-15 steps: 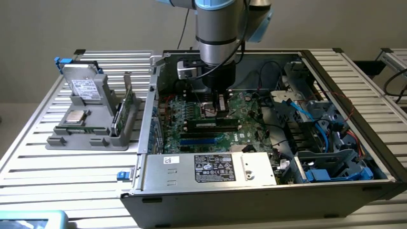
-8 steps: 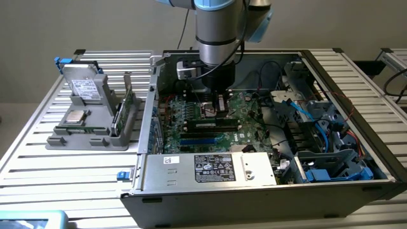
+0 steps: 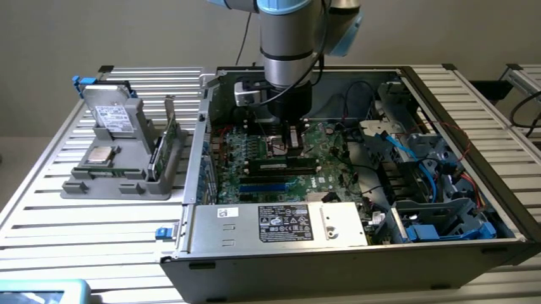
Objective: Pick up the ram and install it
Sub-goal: 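Insert the ram into the slot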
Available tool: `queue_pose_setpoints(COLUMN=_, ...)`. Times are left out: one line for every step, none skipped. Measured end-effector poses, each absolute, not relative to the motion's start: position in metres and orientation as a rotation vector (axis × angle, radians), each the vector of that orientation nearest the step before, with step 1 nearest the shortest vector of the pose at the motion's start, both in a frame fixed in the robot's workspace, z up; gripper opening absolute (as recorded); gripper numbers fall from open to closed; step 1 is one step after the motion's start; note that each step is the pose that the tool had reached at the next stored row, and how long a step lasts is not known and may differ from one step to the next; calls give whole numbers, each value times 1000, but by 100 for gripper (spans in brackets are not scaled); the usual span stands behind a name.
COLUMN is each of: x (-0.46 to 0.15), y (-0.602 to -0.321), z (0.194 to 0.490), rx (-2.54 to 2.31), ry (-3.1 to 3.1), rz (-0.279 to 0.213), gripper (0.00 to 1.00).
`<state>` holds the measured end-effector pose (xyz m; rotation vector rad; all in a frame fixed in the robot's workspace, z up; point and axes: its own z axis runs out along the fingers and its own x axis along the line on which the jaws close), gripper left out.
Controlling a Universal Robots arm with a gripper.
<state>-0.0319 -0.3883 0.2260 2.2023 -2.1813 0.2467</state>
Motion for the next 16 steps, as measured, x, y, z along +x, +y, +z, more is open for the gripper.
queue_pose_setpoints(x=-32, y=-388, z=226, rx=2203, ry=-2182, rz=247, gripper=13)
queue_pose_setpoints(x=-32, y=-388, z=225, rx=2203, ry=-2182, rz=247, gripper=13)
queue_pose_setpoints(x=-32, y=-388, z=225, rx=2203, ry=-2182, rz=248, gripper=13)
queue_pose_setpoints(x=-32, y=-388, z=225, rx=2203, ry=-2182, rz=248, gripper=13)
queue_pose_setpoints(x=-32, y=-388, z=225, rx=2203, ry=-2182, rz=248, gripper=13)
queue_pose_setpoints(x=-32, y=-388, z=225, rx=2203, ry=-2182, rz=248, gripper=13)
queue_pose_setpoints(x=-32, y=-388, z=225, rx=2203, ry=-2182, rz=248, gripper=13)
queue_pose_setpoints(x=-32, y=-388, z=225, rx=2203, ry=-2182, rz=248, gripper=13)
queue_pose_setpoints(x=-32, y=-388, z=225, rx=2203, ry=-2182, rz=248, gripper=13)
queue_pose_setpoints(x=-32, y=-388, z=225, rx=2203, ry=-2182, rz=248, gripper=15)
queue_pose_setpoints(x=-32, y=-388, z=225, rx=2203, ry=-2182, rz=248, gripper=15)
queue_pose_setpoints(x=-32, y=-388, z=225, rx=2203, ry=-2182, rz=248, gripper=21)
queue_pose_setpoints(x=-32, y=-388, z=225, rx=2203, ry=-2182, rz=248, gripper=21)
queue_pose_setpoints(x=-31, y=-388, z=225, rx=2203, ry=-2182, rz=248, gripper=28)
queue_pose_setpoints(x=-30, y=-388, z=227, rx=2203, ry=-2182, rz=248, gripper=28)
queue_pose_setpoints(x=-28, y=-389, z=229, rx=2203, ry=-2182, rz=248, gripper=28)
